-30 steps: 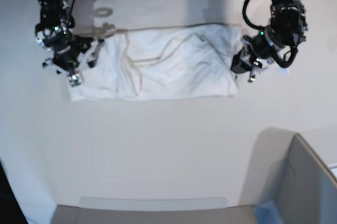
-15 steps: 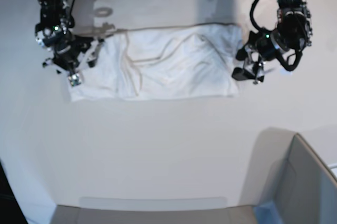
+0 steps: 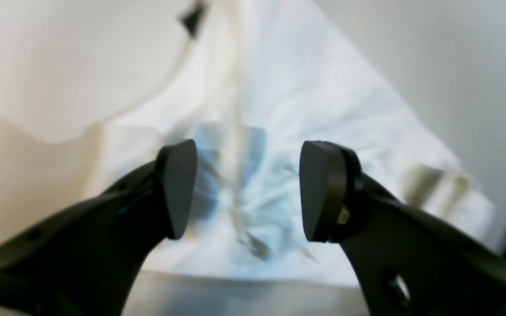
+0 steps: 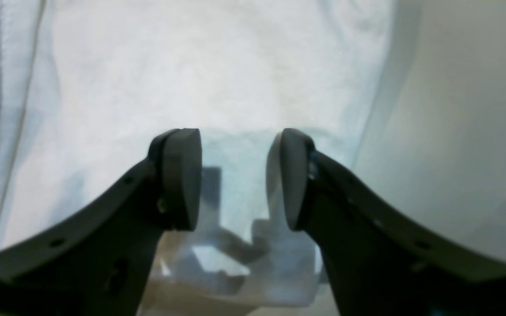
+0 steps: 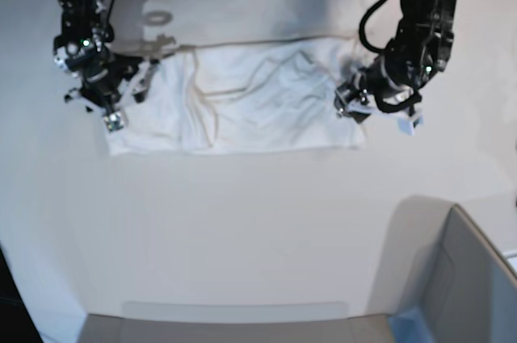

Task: Layout the t-shirt on the table in an organized manner, then fold the t-shirt properly
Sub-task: 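Grasp the folded shirt edges with both grippers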

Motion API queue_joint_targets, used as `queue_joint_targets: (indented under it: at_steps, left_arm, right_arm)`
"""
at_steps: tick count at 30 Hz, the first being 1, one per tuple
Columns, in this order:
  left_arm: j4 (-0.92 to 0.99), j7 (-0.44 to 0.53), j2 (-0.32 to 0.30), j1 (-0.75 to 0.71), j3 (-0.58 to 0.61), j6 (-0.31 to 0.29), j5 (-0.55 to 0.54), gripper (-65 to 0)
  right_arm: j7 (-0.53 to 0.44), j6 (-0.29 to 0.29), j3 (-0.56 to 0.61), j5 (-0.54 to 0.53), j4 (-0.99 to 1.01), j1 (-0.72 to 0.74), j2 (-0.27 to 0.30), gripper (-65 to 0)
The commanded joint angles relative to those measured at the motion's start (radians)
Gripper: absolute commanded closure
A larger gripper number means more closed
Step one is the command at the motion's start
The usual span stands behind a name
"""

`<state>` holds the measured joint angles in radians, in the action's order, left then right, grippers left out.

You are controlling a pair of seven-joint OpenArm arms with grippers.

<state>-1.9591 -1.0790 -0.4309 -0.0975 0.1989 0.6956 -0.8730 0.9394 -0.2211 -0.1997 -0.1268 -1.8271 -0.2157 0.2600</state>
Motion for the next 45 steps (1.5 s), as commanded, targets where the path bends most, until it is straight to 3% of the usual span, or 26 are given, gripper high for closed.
queue_joint_targets:
  at_steps: [1,5,9,18,23,26,33,40,45]
  left_arm:
    - [-0.026,-0.005,-0.010,0.014,0.007,0.003,0.039,-36.3]
    - [-0.033,0.007,-0.009,-0.008,0.055,0.003,0.226,-36.5]
    - [-0.027,0.023,-0.009,-0.008,0.121,-0.003,0.309,-36.7]
    - [-0.027,0.105,-0.009,-0.009,0.121,-0.014,0.306,-38.5]
    - [-0.027,0.116,-0.004,-0.011,0.103,-0.164,0.306,-38.5]
    - [-0.012,0.115,0.028,-0.017,0.047,-0.207,0.306,-38.5]
    - [0.050,0.115,0.030,-0.032,0.030,-0.328,0.306,-38.5]
    - [0.060,0.116,0.056,-0.052,0.030,-0.336,0.305,-38.4]
    - [0.168,0.119,0.096,-0.048,0.030,-0.343,0.303,-38.4]
  right_arm:
    - [-0.018,0.001,-0.007,0.000,-0.015,0.012,0.011,-29.0]
    - [-0.018,0.001,-0.007,0.000,-0.013,0.000,0.029,-29.0]
    - [-0.018,0.001,-0.007,0.000,-0.013,0.000,0.031,-29.0]
    - [-0.018,0.001,-0.007,0.000,-0.013,-0.001,0.031,-29.0]
    - [-0.018,0.001,-0.008,0.000,-0.015,-0.015,0.031,-29.0]
    - [-0.018,0.001,-0.008,0.000,-0.015,-0.018,0.031,-29.0]
    - [-0.018,0.001,-0.008,0.000,-0.013,-0.024,0.032,-29.0]
    - [-0.018,0.001,-0.008,0.000,-0.013,-0.023,0.032,-29.0]
    - [-0.018,0.001,-0.008,0.000,-0.013,-0.023,0.032,-29.0]
